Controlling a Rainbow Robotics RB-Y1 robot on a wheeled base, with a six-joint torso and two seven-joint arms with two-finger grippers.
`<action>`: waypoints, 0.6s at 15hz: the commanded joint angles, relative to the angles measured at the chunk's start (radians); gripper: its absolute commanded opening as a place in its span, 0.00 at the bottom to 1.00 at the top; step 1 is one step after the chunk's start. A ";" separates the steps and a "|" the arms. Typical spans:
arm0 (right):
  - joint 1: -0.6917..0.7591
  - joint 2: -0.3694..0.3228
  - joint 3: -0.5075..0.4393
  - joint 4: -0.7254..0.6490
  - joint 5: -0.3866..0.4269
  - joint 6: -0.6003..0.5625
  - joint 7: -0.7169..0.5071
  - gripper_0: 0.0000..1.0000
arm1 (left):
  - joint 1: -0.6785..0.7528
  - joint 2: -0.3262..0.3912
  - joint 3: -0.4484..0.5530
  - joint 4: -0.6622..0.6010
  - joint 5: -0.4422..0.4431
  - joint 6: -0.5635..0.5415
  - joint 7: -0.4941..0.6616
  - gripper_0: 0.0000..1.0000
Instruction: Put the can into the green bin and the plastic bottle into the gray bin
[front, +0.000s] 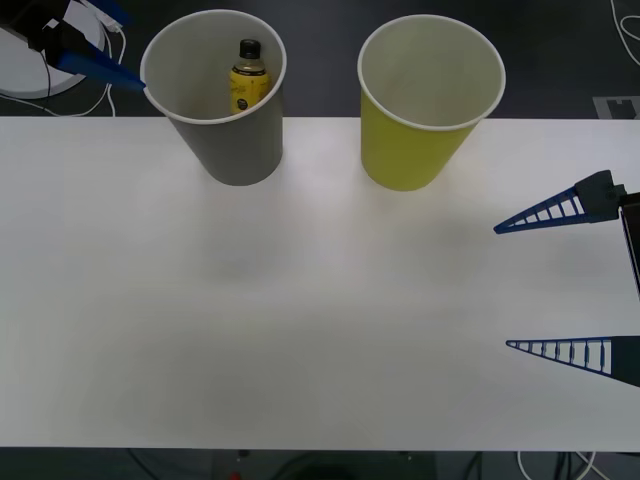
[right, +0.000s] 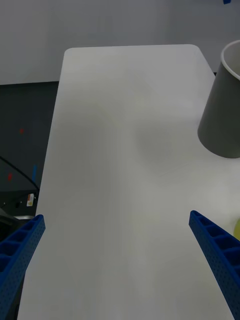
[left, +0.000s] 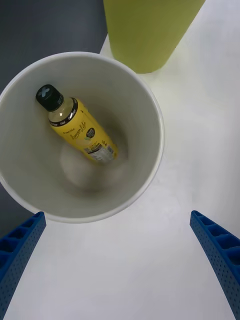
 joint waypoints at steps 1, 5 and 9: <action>0.000 0.000 0.000 0.000 0.000 0.000 0.000 1.00 | 0.050 0.073 0.000 -0.030 0.079 0.004 -0.089 1.00; 0.000 0.000 0.000 0.000 0.000 0.000 0.000 1.00 | 0.147 0.171 0.002 -0.069 0.210 0.031 -0.233 1.00; 0.000 0.000 0.000 0.000 0.000 0.000 0.000 1.00 | 0.276 0.223 0.017 -0.089 0.348 0.080 -0.393 1.00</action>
